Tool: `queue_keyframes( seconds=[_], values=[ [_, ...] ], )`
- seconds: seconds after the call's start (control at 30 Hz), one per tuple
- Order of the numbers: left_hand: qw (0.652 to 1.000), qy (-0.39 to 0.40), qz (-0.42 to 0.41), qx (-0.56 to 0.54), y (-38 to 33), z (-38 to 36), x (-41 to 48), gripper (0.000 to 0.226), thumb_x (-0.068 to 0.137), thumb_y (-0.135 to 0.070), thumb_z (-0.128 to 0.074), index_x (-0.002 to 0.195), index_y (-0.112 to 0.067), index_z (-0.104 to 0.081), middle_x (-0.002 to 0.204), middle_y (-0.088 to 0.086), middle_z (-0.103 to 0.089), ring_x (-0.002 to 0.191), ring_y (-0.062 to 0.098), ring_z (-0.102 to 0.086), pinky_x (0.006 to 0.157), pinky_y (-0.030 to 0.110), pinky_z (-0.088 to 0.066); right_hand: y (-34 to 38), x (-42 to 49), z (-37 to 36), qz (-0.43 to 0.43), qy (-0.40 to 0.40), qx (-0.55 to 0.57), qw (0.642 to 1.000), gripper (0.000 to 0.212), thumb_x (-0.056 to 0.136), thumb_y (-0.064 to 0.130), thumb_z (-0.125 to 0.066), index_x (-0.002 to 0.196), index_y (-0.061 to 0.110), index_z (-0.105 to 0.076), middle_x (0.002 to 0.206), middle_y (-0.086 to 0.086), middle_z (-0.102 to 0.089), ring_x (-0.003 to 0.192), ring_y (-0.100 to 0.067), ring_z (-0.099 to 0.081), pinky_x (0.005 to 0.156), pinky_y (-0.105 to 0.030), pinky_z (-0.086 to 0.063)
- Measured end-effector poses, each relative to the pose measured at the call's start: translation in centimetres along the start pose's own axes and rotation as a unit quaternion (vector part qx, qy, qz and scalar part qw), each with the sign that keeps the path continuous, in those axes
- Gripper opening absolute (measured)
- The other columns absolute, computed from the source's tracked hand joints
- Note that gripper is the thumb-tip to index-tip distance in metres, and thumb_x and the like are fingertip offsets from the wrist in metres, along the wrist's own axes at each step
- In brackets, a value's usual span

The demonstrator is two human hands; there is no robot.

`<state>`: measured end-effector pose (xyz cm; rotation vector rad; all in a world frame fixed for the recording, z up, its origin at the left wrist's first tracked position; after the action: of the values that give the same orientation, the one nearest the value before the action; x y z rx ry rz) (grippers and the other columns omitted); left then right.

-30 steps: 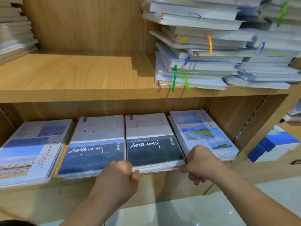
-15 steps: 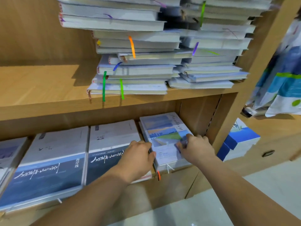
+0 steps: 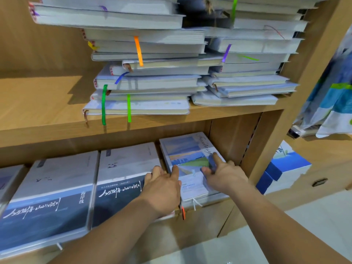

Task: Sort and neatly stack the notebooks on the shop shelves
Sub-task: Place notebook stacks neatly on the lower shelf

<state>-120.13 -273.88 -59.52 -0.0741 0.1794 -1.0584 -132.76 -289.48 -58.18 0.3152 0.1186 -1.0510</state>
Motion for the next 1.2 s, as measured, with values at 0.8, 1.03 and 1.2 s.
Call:
queue_keyframes(
  seconds=[0.8, 1.03, 1.2],
  values=[
    [0.995, -0.064, -0.051, -0.049, 0.7, -0.3, 0.6, 0.058, 0.104, -0.037, -0.037, 0.158, -0.017, -0.029, 0.111, 0.003, -0.064, 0.127, 0.022, -0.037, 0.103, 0.039, -0.035, -0.4, -0.6, -0.5, -0.003, -0.105, 0.035, 0.994, 0.053, 0.093, 0.066, -0.052, 0.12, 0.021, -0.057, 0.107, -0.007, -0.042, 0.109, -0.033, -0.054, 0.086, -0.039, -0.051],
    [0.985, -0.13, -0.076, -0.08, 1.3, 1.0, -2.3, 0.029, 0.098, -0.05, -0.051, 0.085, -0.024, -0.054, 0.084, -0.007, -0.058, 0.104, 0.02, -0.052, 0.072, 0.033, -0.043, -0.7, -3.1, -0.1, 0.19, -0.197, -0.054, 0.96, 0.034, 0.096, 0.056, -0.054, 0.113, 0.033, -0.073, 0.122, 0.002, -0.058, 0.116, -0.022, -0.054, 0.084, -0.032, -0.051],
    [0.988, -0.08, -0.121, -0.047, 0.8, 0.5, -3.4, 0.046, 0.087, -0.065, -0.06, 0.109, -0.025, -0.064, 0.097, -0.003, -0.064, 0.111, 0.019, -0.049, 0.087, 0.035, -0.045, -1.8, -4.9, -0.8, 0.229, -0.003, -0.061, 0.971, 0.063, 0.085, 0.069, -0.066, 0.144, 0.056, -0.047, 0.166, 0.01, -0.028, 0.153, -0.013, -0.023, 0.117, -0.03, -0.032]
  ],
)
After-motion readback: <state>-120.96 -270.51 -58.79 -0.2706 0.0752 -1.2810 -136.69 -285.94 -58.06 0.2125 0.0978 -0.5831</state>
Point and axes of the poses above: each hand's wrist, its own x-axis towards the middle knuckle, its own z-axis out of the back of the hand, y = z × x, the point moved 3 cm from there along x, towards the middle knuckle
